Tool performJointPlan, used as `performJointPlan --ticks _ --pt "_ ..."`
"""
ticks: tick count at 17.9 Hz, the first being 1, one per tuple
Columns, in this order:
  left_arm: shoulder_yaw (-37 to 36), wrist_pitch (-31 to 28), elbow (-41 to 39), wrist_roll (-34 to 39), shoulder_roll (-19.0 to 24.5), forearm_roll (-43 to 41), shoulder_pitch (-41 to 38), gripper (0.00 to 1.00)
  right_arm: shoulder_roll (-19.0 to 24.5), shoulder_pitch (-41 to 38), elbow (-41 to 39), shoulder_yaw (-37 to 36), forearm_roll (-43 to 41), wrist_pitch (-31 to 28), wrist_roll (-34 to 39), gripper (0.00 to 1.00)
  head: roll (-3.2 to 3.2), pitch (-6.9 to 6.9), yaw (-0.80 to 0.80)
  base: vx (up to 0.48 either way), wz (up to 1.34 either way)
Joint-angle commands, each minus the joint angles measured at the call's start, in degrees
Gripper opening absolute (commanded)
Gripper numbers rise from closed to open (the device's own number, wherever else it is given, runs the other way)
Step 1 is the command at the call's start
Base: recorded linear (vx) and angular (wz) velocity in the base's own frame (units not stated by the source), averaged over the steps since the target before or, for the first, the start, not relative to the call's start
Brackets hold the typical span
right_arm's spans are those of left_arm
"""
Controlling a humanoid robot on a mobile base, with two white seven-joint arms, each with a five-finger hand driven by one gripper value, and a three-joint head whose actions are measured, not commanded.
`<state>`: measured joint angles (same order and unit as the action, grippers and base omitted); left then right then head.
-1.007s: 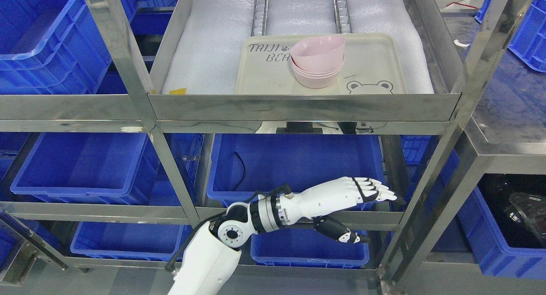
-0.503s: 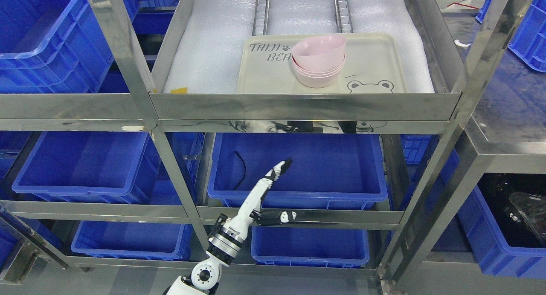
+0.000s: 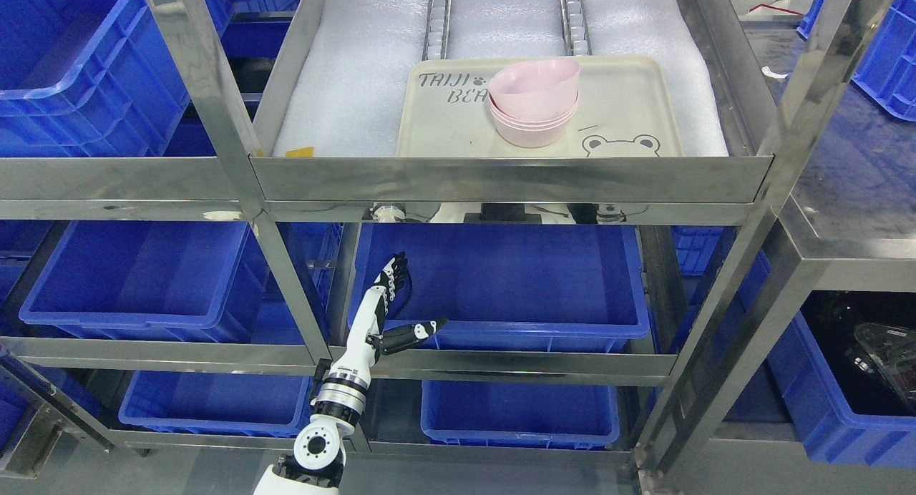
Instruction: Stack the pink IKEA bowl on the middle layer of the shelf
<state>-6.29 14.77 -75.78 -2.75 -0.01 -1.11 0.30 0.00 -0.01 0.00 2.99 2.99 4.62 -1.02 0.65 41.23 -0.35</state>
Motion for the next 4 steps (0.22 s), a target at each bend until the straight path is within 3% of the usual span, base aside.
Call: performJointPlan --ticks 1,4 --pt "0.7 -1.4 -10.8 0.4 1.0 2.5 0.8 1.00 -1.0 -0.3 -1.0 0.0 0.0 0.0 0.0 1.00 0.00 0.00 0.00 0.000 0.00" --pt "-0.9 -1.7 -10.8 0.7 1.0 2.5 0.0 1.00 -1.0 -0.3 -1.0 0.0 0.0 0.0 0.0 1.00 0.00 0.00 0.00 0.000 0.00"
